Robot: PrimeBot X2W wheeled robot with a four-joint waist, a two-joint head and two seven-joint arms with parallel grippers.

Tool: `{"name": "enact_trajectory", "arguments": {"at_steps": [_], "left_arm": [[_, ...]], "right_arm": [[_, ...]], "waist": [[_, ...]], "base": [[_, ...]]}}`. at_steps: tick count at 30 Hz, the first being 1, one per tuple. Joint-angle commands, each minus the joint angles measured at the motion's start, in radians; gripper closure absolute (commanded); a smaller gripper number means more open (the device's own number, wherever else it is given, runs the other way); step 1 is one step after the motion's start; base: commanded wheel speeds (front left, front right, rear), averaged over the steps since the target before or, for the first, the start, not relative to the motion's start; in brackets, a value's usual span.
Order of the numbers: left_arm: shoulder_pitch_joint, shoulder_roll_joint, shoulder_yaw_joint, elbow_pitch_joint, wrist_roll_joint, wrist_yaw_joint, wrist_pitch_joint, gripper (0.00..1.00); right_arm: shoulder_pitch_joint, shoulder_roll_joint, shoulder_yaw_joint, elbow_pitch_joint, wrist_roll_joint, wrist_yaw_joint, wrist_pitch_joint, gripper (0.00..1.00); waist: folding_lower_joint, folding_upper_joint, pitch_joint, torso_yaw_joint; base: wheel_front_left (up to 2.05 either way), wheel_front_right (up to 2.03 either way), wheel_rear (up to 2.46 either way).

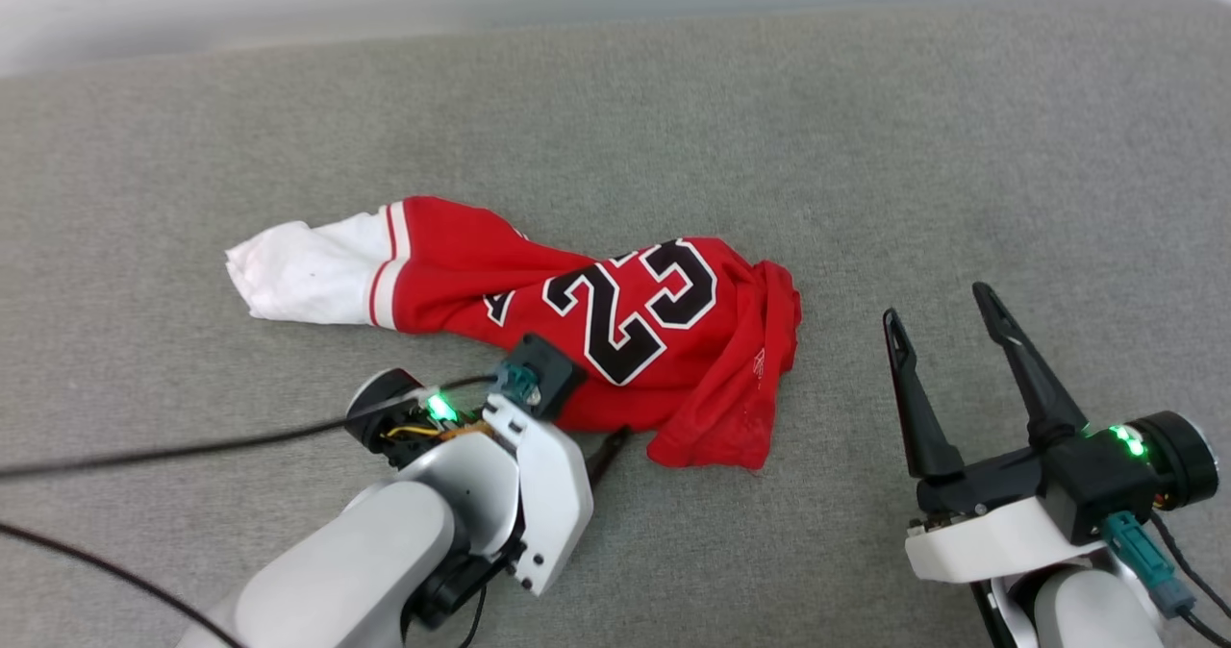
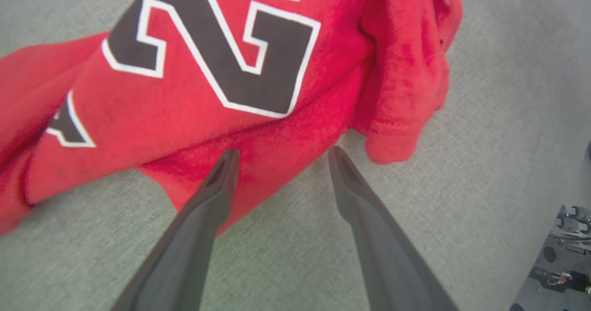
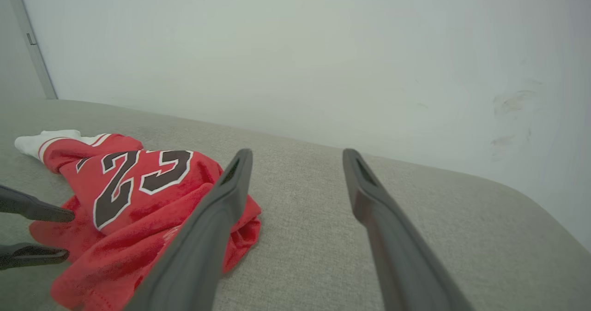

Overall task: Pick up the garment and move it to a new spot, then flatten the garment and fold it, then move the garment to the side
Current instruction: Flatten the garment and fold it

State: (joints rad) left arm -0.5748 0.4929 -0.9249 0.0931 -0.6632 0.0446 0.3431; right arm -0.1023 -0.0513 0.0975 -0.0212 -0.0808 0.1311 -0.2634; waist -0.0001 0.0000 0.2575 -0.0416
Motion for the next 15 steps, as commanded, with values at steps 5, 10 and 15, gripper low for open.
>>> {"name": "enact_trajectory", "arguments": {"at_steps": [5, 10, 15], "left_arm": [[-0.048, -0.052, -0.016, 0.100, -0.009, -0.014, 0.023, 0.00], [-0.064, -0.074, -0.054, 0.200, 0.009, -0.010, 0.084, 0.00], [-0.084, -0.092, -0.074, 0.240, 0.021, -0.006, 0.113, 1.00]], "right_arm": [[-0.021, 0.002, -0.006, -0.013, -0.001, -0.001, -0.002, 0.00], [-0.025, 0.002, -0.001, -0.011, 0.008, -0.001, -0.002, 0.00], [-0.032, 0.002, 0.002, -0.008, 0.006, -0.001, -0.002, 0.00]], "waist": [[0.0001, 0.0000, 0.052, -0.017], [0.0001, 0.0000, 0.083, -0.016], [0.0001, 0.0000, 0.094, -0.007]], "base": [[0.00, 0.00, 0.00], [0.00, 0.00, 0.00], [0.00, 0.00, 0.00]]}}
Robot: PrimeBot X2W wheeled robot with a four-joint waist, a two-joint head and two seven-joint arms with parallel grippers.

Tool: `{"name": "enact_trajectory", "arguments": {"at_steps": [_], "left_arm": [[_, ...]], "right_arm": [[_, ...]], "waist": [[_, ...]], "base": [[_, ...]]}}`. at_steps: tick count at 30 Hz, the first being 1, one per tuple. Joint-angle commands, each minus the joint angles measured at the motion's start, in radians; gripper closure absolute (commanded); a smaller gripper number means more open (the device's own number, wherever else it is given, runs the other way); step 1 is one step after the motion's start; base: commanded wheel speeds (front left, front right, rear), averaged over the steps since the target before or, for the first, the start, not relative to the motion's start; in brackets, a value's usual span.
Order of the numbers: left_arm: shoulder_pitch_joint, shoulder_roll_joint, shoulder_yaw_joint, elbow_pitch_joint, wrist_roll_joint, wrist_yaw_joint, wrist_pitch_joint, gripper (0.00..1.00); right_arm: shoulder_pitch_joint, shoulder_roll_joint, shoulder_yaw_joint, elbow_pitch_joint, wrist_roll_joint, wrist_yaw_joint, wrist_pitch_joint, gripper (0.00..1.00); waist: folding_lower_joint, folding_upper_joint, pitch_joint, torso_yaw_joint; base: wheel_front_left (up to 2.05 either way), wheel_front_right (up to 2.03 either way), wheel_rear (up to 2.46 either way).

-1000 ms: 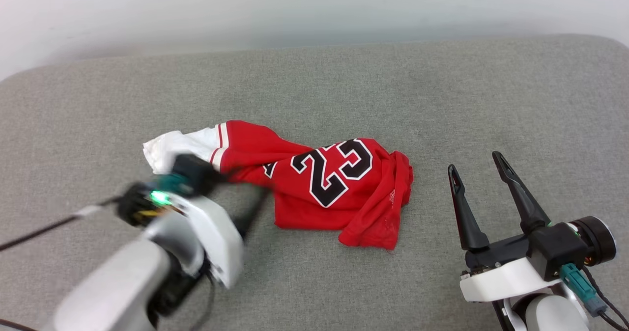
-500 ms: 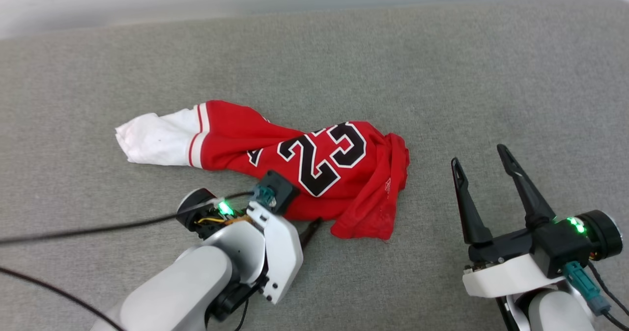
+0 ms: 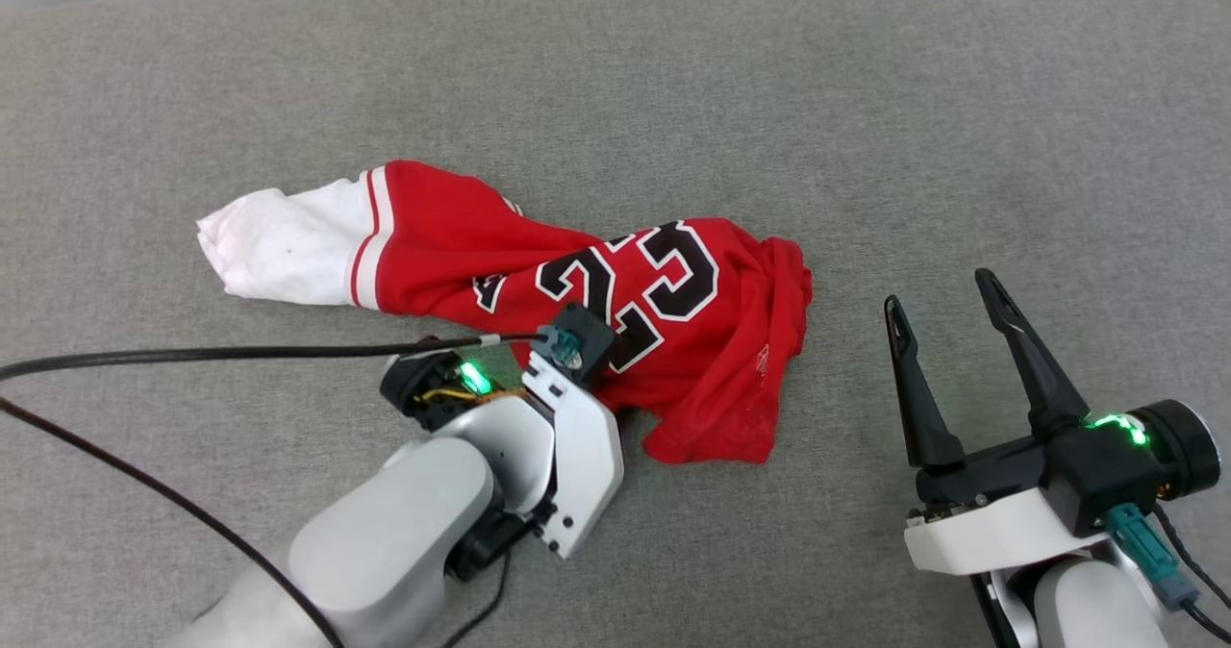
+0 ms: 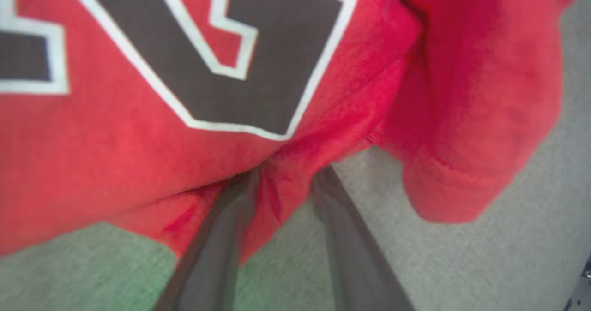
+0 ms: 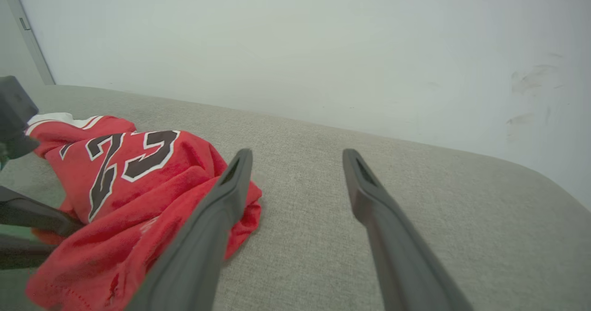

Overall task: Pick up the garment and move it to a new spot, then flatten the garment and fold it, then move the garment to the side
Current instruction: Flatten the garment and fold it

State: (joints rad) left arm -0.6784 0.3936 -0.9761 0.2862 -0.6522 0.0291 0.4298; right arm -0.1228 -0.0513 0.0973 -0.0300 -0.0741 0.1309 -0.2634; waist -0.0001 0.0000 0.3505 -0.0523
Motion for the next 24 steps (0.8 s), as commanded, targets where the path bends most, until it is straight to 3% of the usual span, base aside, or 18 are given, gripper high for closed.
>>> {"name": "enact_trajectory", "arguments": {"at_steps": [1, 5, 11, 15, 24], "left_arm": [[0.016, 0.005, -0.024, 0.047, 0.014, 0.011, 0.019, 1.00], [0.026, 0.002, -0.014, 0.019, 0.005, 0.003, -0.014, 1.00], [0.070, 0.057, 0.009, -0.094, 0.005, 0.034, -0.066, 1.00], [0.136, 0.136, 0.051, -0.238, 0.007, 0.109, -0.096, 1.00], [0.326, 0.351, 0.205, -0.546, -0.008, 0.338, -0.162, 1.00]], "right_arm": [[-0.012, 0.002, 0.006, 0.003, -0.003, 0.000, -0.002, 0.00], [-0.010, 0.002, 0.004, 0.012, -0.006, 0.000, -0.002, 0.00], [0.001, 0.002, 0.004, 0.022, 0.011, 0.000, -0.002, 0.00], [0.024, 0.002, 0.005, 0.035, 0.020, 0.000, -0.002, 0.00], [0.051, 0.002, 0.016, 0.052, 0.029, 0.000, -0.002, 0.00]], "waist": [[0.0001, 0.0000, 0.001, 0.006], [0.0001, 0.0000, -0.015, 0.017], [0.0001, 0.0000, -0.066, 0.034], [0.0001, 0.0000, -0.117, 0.055], [0.0001, 0.0000, -0.194, 0.094]], "base": [[0.00, 0.00, 0.00], [0.00, 0.00, 0.00], [0.00, 0.00, 0.00], [0.00, 0.00, 0.00], [0.00, 0.00, 0.00]]}}
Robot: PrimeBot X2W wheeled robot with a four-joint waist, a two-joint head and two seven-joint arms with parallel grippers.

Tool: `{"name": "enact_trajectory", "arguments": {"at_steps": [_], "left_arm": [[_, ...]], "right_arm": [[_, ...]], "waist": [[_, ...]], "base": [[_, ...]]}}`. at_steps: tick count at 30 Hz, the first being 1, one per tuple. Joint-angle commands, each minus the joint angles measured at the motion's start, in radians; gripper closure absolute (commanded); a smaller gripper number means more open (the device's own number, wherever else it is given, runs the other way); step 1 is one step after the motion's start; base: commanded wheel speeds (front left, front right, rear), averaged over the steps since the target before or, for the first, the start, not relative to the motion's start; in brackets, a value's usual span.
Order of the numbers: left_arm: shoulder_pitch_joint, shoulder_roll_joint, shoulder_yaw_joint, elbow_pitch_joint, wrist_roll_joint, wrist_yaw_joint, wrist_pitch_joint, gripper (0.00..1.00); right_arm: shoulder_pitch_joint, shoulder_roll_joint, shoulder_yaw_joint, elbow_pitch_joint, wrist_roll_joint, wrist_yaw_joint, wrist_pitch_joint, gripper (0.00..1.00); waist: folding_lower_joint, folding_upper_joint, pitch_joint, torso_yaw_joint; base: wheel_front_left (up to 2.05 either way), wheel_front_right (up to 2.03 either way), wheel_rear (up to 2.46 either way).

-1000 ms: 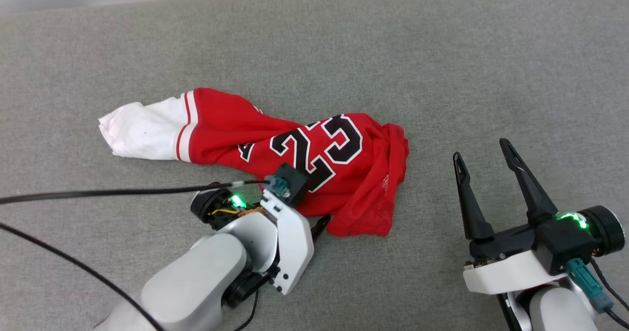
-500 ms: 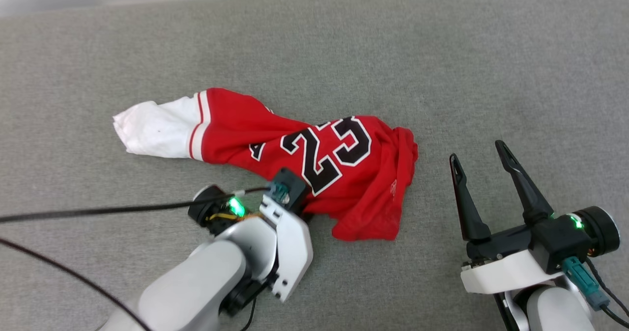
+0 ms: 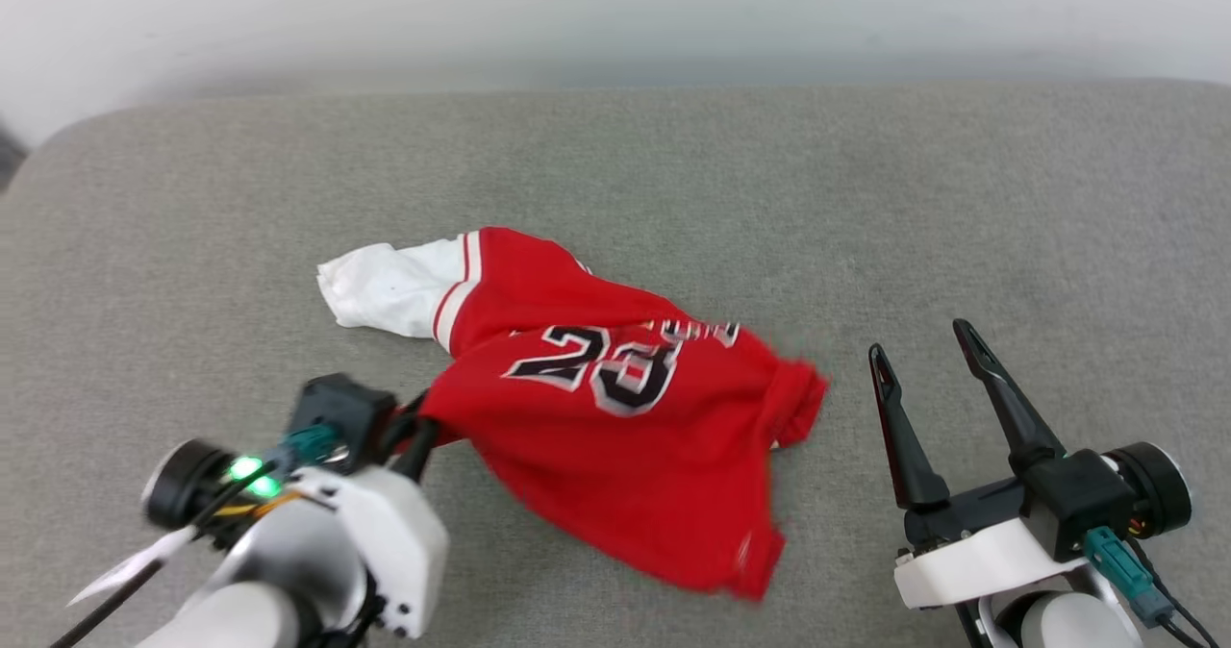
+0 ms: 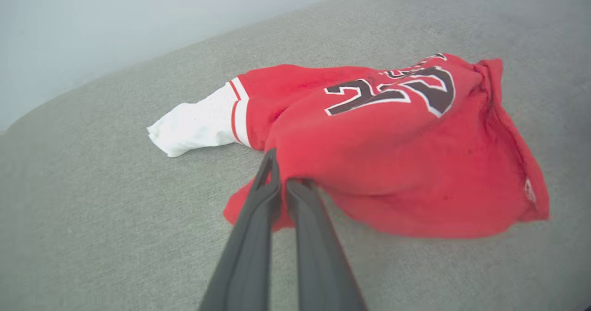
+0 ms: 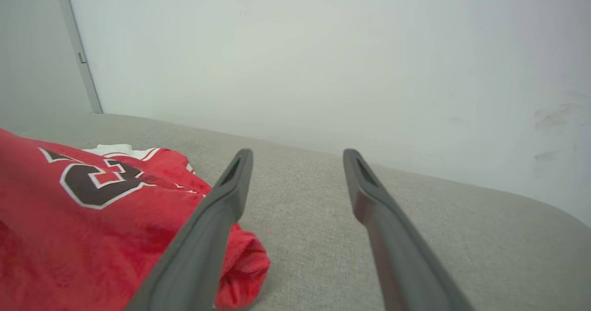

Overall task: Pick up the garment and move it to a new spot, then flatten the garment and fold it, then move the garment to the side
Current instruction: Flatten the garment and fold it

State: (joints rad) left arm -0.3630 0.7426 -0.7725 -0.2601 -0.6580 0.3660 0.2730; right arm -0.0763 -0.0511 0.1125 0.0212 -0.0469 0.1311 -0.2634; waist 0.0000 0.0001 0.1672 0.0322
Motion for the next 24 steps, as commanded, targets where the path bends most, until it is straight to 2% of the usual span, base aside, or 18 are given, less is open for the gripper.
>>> {"name": "enact_trajectory", "arguments": {"at_steps": [1, 4, 6, 12, 15, 17, 18, 19, 24], "left_arm": [[0.033, 0.020, 0.017, -0.020, -0.007, 0.025, -0.009, 1.00], [0.112, 0.070, 0.065, -0.062, -0.047, 0.082, -0.024, 1.00], [0.160, 0.124, 0.085, -0.057, -0.053, 0.108, -0.021, 1.00], [0.272, 0.165, 0.110, 0.015, -0.107, 0.173, -0.016, 1.00], [0.299, 0.169, 0.079, 0.065, -0.115, 0.180, 0.021, 1.00], [0.298, 0.163, 0.045, 0.098, -0.106, 0.159, 0.051, 1.00], [0.290, 0.149, 0.035, 0.110, -0.105, 0.148, 0.058, 0.24], [0.277, 0.140, 0.025, 0.123, -0.096, 0.140, 0.060, 0.00], [0.209, 0.089, 0.037, 0.117, -0.064, 0.118, -0.011, 0.00]], "right_arm": [[0.009, 0.002, 0.001, 0.003, 0.002, -0.001, -0.002, 0.00], [0.019, 0.002, 0.003, 0.007, 0.001, -0.001, -0.002, 0.00], [0.022, 0.002, 0.008, 0.011, -0.001, -0.001, -0.002, 0.00], [0.019, 0.002, 0.017, 0.023, -0.005, -0.001, -0.002, 0.00], [0.019, 0.002, 0.021, 0.025, -0.002, -0.001, -0.002, 0.00], [0.019, 0.002, 0.025, 0.027, -0.002, -0.001, -0.002, 0.00], [0.017, 0.002, 0.027, 0.028, -0.003, -0.001, -0.002, 0.00], [0.015, 0.002, 0.029, 0.030, -0.004, -0.001, -0.002, 0.00], [0.019, 0.002, 0.016, 0.029, -0.007, -0.001, -0.002, 0.00]], "waist": [[0.0000, -0.0001, -0.016, 0.012], [0.0000, -0.0001, -0.028, 0.018], [0.0000, -0.0001, -0.035, 0.019], [0.0000, -0.0001, -0.049, 0.012], [0.0000, -0.0001, -0.053, 0.005], [0.0000, -0.0001, -0.054, 0.001], [0.0000, -0.0001, -0.053, -0.001], [0.0000, -0.0001, -0.054, -0.003], [0.0000, -0.0001, -0.057, -0.004]], "base": [[0.00, 0.00, 0.00], [0.00, 0.00, 0.00], [0.00, 0.00, 0.00], [0.00, 0.00, 0.00], [0.00, 0.00, 0.00], [0.00, 0.00, 0.00], [0.00, 0.00, 0.00], [0.00, 0.00, 0.00], [0.00, 0.00, 0.00]]}}
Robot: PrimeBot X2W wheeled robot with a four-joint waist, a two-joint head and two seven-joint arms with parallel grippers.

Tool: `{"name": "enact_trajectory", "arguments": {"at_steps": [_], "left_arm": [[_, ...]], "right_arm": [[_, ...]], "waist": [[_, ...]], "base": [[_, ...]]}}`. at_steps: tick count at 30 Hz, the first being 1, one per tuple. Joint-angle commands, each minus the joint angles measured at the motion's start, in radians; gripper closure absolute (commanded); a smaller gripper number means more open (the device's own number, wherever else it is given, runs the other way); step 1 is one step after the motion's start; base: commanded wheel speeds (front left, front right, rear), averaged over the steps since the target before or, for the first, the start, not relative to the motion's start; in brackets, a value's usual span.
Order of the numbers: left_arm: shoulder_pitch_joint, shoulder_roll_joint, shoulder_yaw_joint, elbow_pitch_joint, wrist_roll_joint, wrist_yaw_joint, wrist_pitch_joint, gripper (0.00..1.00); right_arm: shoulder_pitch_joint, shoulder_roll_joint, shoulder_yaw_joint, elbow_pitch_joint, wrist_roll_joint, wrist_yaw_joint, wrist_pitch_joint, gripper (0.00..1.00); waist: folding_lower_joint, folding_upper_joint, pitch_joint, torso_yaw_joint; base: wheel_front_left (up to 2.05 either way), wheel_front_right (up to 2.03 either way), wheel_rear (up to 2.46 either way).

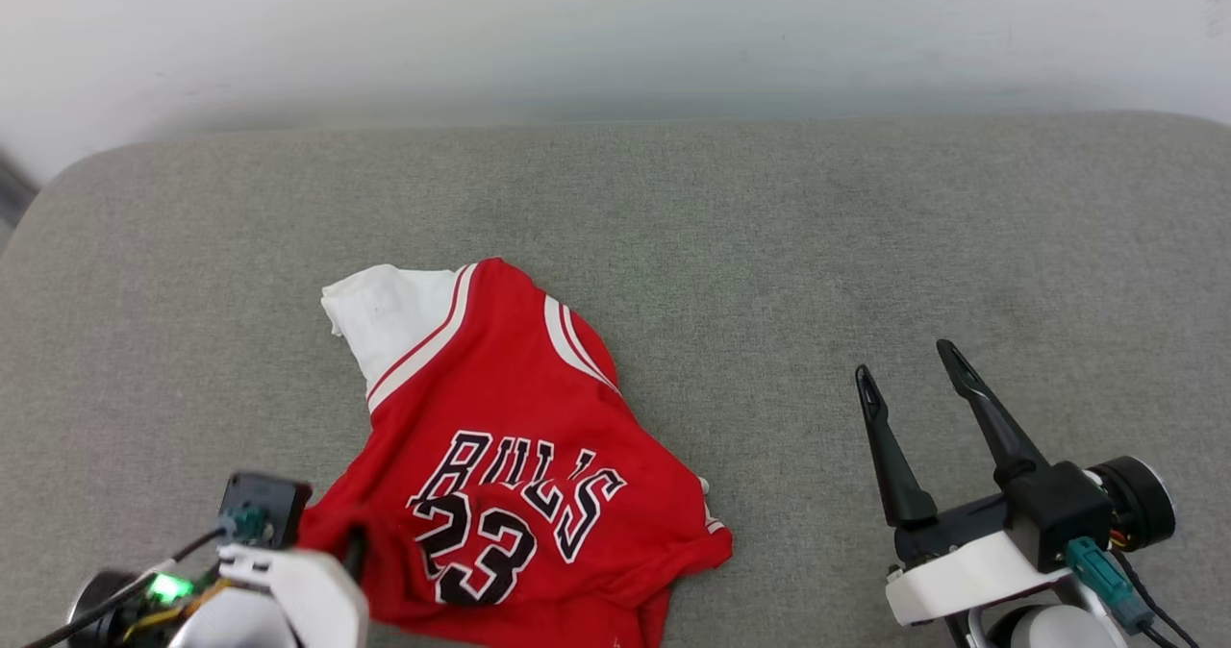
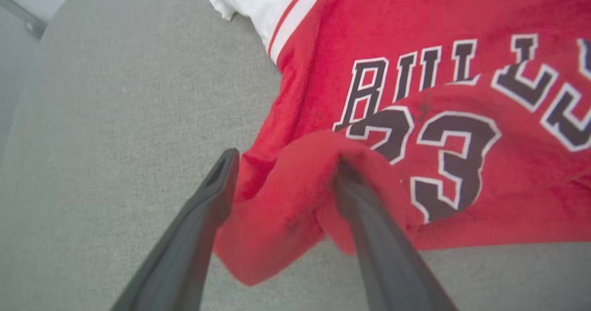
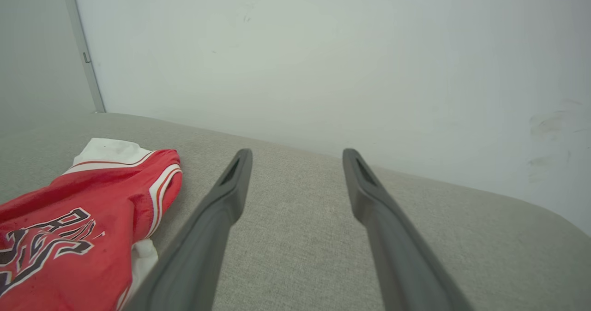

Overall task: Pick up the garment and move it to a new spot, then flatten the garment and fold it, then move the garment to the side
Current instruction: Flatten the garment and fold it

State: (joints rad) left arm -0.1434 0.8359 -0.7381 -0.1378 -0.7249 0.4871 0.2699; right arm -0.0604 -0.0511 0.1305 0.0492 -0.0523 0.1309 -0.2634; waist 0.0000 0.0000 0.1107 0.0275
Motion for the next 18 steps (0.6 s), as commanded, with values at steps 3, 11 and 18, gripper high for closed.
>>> {"name": "enact_trajectory", "arguments": {"at_steps": [3, 11, 18], "left_arm": [[-0.069, -0.032, 0.014, -0.057, 0.023, -0.030, -0.048, 0.00], [-0.294, -0.159, -0.087, -0.148, 0.100, -0.137, 0.045, 0.00], [-0.438, -0.287, -0.208, -0.005, 0.101, -0.256, 0.185, 0.00]], "right_arm": [[0.009, 0.002, -0.007, 0.001, -0.005, 0.000, -0.002, 0.00], [-0.017, 0.002, 0.000, -0.010, -0.012, 0.000, -0.002, 0.00], [-0.034, 0.002, -0.009, -0.017, -0.016, 0.000, -0.002, 0.00]], "waist": [[0.0000, 0.0000, -0.004, 0.002], [0.0000, 0.0000, 0.030, -0.024], [0.0000, 0.0000, 0.088, -0.066]], "base": [[0.00, 0.00, 0.00], [0.00, 0.00, 0.00], [0.00, 0.00, 0.00]]}}
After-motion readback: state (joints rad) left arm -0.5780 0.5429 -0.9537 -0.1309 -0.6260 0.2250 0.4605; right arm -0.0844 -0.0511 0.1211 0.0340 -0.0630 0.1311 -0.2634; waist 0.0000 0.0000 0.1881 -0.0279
